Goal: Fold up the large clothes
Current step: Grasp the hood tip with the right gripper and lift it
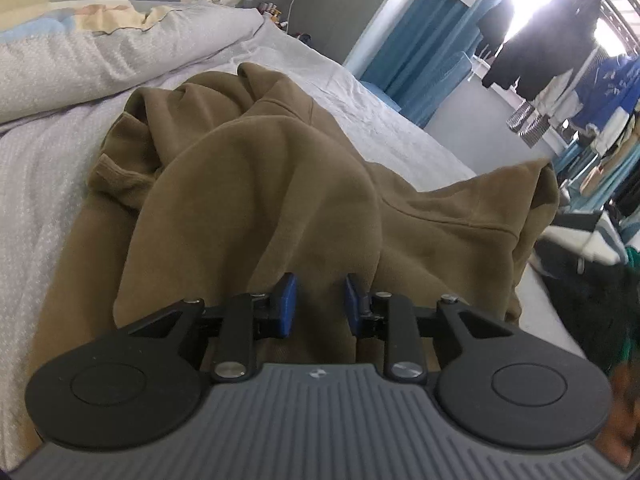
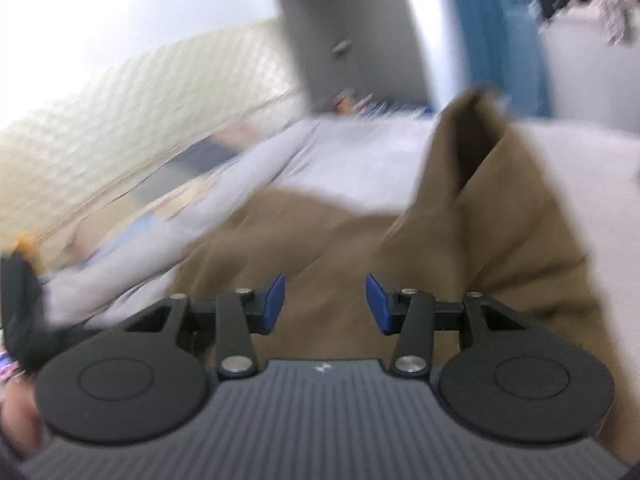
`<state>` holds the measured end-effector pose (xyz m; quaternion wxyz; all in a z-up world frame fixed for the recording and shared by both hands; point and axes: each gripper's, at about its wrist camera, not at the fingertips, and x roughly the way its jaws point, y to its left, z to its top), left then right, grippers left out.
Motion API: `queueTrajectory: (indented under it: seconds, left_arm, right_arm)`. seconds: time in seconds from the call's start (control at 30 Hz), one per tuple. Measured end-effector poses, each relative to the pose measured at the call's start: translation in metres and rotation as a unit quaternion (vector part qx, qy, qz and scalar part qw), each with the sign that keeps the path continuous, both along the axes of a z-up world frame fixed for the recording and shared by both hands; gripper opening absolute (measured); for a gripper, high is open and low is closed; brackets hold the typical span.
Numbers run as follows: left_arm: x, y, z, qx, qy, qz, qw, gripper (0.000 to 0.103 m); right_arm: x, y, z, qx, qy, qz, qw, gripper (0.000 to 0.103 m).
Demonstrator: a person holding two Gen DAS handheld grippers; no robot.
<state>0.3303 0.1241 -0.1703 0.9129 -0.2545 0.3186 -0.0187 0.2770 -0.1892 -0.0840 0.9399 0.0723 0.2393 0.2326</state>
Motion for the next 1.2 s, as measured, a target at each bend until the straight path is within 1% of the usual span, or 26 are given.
queueTrajectory:
  seconds: [0.03, 0.1, 0.13, 0.17, 0.23, 0.3, 0.37, 0.5, 0.57, 0.6, 0.67, 0.7, 0.73, 0.77, 0.87, 0.97, 1.03, 1.1, 1.17, 1.2]
  left_arm:
    - [0.0, 0.001, 0.0, -0.003, -0.001, 0.003, 1.0, 0.032]
    - [-0.001, 0.001, 0.0, -0.002, -0.003, 0.004, 1.0, 0.032]
    - [-0.002, 0.001, 0.0, -0.003, -0.004, 0.005, 1.0, 0.032]
    - [-0.002, 0.001, 0.0, -0.005, -0.005, 0.006, 1.0, 0.032]
    - [-0.001, 0.003, 0.001, -0.012, -0.006, 0.009, 0.9999, 0.032]
    - [-0.003, 0.002, 0.002, -0.019, -0.01, 0.012, 0.9997, 0.032]
    - [-0.002, 0.002, 0.001, -0.018, -0.018, 0.013, 0.9996, 0.032]
    - [-0.001, -0.002, 0.0, -0.013, -0.035, 0.014, 0.9992, 0.032]
    - [-0.001, -0.003, -0.001, -0.009, -0.045, 0.012, 0.9989, 0.032]
    - [-0.001, -0.004, -0.001, -0.007, -0.05, 0.012, 0.9987, 0.032]
    - [0.0, -0.003, -0.002, -0.012, -0.056, 0.009, 0.9983, 0.032]
    - [0.001, -0.003, -0.002, -0.02, -0.059, 0.008, 0.998, 0.032]
    - [0.002, -0.002, -0.002, -0.027, -0.063, 0.005, 0.9977, 0.032]
    - [0.002, -0.002, -0.002, -0.03, -0.067, 0.002, 0.9973, 0.032]
    - [0.001, -0.005, -0.001, -0.03, -0.081, -0.012, 0.9962, 0.032]
    - [-0.002, -0.011, 0.0, -0.029, -0.092, -0.027, 0.995, 0.032]
    - [-0.002, -0.017, 0.001, -0.024, -0.096, -0.039, 0.9944, 0.032]
    - [0.0, -0.022, -0.001, -0.015, -0.095, -0.048, 0.9942, 0.032]
    - [0.004, -0.028, -0.005, -0.011, -0.089, -0.054, 0.9945, 0.032]
    - [0.006, -0.03, -0.007, -0.008, -0.085, -0.055, 0.9948, 0.032]
  right_arm:
    - [0.006, -0.005, 0.005, -0.007, -0.009, -0.024, 1.0, 0.049]
    - [0.02, -0.014, 0.013, -0.021, -0.029, -0.073, 0.997, 0.059]
    - [0.026, -0.018, 0.017, -0.032, -0.043, -0.098, 0.994, 0.068]
    - [0.034, -0.019, 0.019, -0.038, -0.054, -0.117, 0.991, 0.075]
    - [0.046, -0.027, 0.023, -0.038, -0.077, -0.149, 0.985, 0.082]
    - [0.065, -0.028, 0.024, -0.023, -0.084, -0.166, 0.982, 0.082]
    - [0.081, -0.023, 0.022, -0.028, -0.08, -0.165, 0.983, 0.083]
    - [0.112, -0.006, 0.01, -0.066, -0.067, -0.146, 0.985, 0.083]
    - [0.122, -0.002, 0.0, -0.098, -0.066, -0.155, 0.981, 0.083]
    - [0.121, -0.003, -0.001, -0.105, -0.066, -0.155, 0.98, 0.078]
    - [0.125, -0.001, -0.009, -0.125, -0.061, -0.156, 0.978, 0.043]
    - [0.127, -0.004, -0.012, -0.136, -0.054, -0.156, 0.977, 0.037]
    - [0.13, -0.009, -0.014, -0.135, -0.049, -0.158, 0.977, 0.031]
    - [0.132, -0.016, -0.014, -0.128, -0.046, -0.159, 0.978, 0.026]
    - [0.145, -0.028, -0.01, -0.12, -0.046, -0.165, 0.978, 0.021]
    - [0.161, -0.037, -0.003, -0.109, -0.047, -0.169, 0.978, 0.018]
    - [0.173, -0.048, -0.002, -0.092, -0.038, -0.18, 0.979, 0.018]
    - [0.186, -0.058, -0.008, -0.09, -0.032, -0.19, 0.977, 0.018]
    - [0.198, -0.065, -0.022, -0.097, -0.027, -0.195, 0.976, 0.018]
    - [0.204, -0.069, -0.031, -0.096, -0.018, -0.197, 0.976, 0.018]
